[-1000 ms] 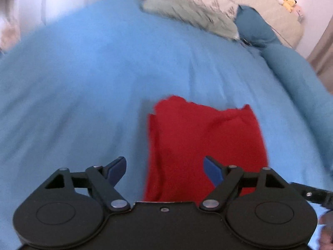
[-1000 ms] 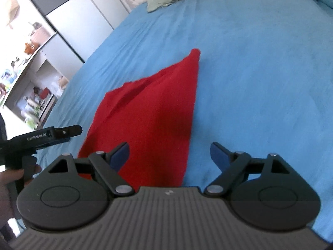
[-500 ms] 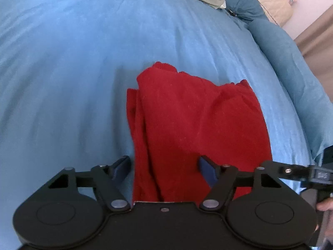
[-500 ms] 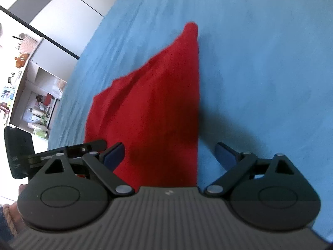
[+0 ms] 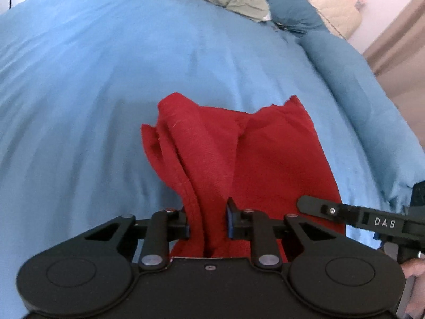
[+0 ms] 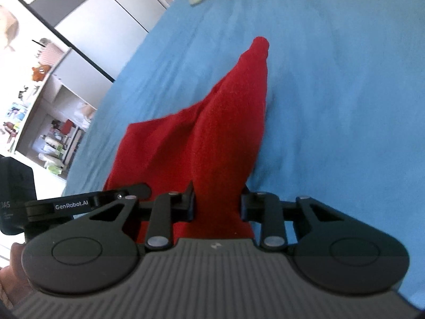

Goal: Fold small clothes

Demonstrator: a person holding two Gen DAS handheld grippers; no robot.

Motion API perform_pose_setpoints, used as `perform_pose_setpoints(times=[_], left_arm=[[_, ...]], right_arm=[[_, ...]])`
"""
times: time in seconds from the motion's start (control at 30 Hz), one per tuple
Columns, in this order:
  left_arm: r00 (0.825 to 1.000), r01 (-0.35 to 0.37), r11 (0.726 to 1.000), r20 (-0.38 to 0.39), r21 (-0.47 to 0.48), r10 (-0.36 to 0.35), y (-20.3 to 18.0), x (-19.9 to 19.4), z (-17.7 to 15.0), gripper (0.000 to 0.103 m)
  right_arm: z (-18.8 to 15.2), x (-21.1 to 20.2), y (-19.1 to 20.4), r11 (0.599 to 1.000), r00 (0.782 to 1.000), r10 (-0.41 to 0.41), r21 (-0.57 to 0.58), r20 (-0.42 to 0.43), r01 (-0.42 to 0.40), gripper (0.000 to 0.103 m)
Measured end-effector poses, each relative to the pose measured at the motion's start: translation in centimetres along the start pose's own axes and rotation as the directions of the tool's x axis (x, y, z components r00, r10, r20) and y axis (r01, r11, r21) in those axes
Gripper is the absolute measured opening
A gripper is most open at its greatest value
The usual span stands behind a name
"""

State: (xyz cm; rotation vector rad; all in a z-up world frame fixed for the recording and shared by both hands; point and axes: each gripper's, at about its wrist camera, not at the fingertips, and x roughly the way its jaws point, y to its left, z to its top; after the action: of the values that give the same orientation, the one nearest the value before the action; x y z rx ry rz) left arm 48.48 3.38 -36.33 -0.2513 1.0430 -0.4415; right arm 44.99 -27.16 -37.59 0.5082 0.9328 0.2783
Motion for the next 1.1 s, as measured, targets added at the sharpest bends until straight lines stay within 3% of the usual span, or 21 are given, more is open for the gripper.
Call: perform_pose_setpoints(times=[0.17,0.3,0.4,0.5,0.63,0.7,0.77,0.87,0.97,1.1], left_arm=[[1.0,0.03,0.999,-0.003,0.033,-0.029,-4.8,-1.8,-4.0,0.025],[0.998,0.024,0.995,-0.06,0.1,-0.018,-7.7,-0.3,-7.4,0.027],[0.994,-0.067,0.984,-0.069,0.168,0.08,-8.8,1.5,-9.5,0.03],[0.996,-0.085,0.984,-0.021,0.154,0.089,-8.7,1.4,-10.3,0.033],[0.992,-0.122,0.979,-0.018,0.166,0.127,-8.7,1.6,-10.7,0.042],[0.988,-0.15,0.974,-0.015,0.172,0.154,-9.0,1.1,-10.6,0.047],[0.976,-0.212,0.957,-0.009,0.199,0.218,-9.8,0.4,-10.4,0.062],[0.954,-0.298,0.921,0.034,0.251,0.299,-10.6,-1.7,-11.1,0.086],[0.944,-0.328,0.911,0.039,0.252,0.329,-10.9,-3.9,-11.6,0.086],[0.94,-0.341,0.92,0.083,0.193,0.331,-11.7,-8.6,-11.7,0.086]], right_arm=[[-2.3,-6.1,-0.9,1.0,1.0,-0.019,0.019,0.002,0.019,0.045],[-5.7,-9.9,-2.8,0.996,0.996,-0.088,0.013,-0.016,0.088,0.045],[-8.6,-10.2,-5.6,0.99,0.991,-0.13,0.045,-0.032,0.132,0.045],[-10.2,-9.5,-7.8,0.988,0.994,-0.108,0.112,-0.002,0.107,0.047],[-10.0,-9.0,-7.8,0.991,0.994,-0.109,0.073,-0.001,0.109,0.05],[-10.0,-9.1,-7.6,0.993,0.994,-0.112,0.044,-0.008,0.112,0.059],[-9.7,-10.0,-7.1,0.989,0.989,-0.147,0.023,-0.006,0.147,0.066],[-9.6,-11.5,-5.8,0.984,0.984,-0.175,-0.035,0.028,0.176,0.088],[-9.8,-14.2,-4.6,0.977,0.979,-0.193,-0.075,0.068,0.198,0.093],[-9.7,-17.7,-2.8,0.97,0.971,-0.222,-0.084,0.093,0.23,0.094]])
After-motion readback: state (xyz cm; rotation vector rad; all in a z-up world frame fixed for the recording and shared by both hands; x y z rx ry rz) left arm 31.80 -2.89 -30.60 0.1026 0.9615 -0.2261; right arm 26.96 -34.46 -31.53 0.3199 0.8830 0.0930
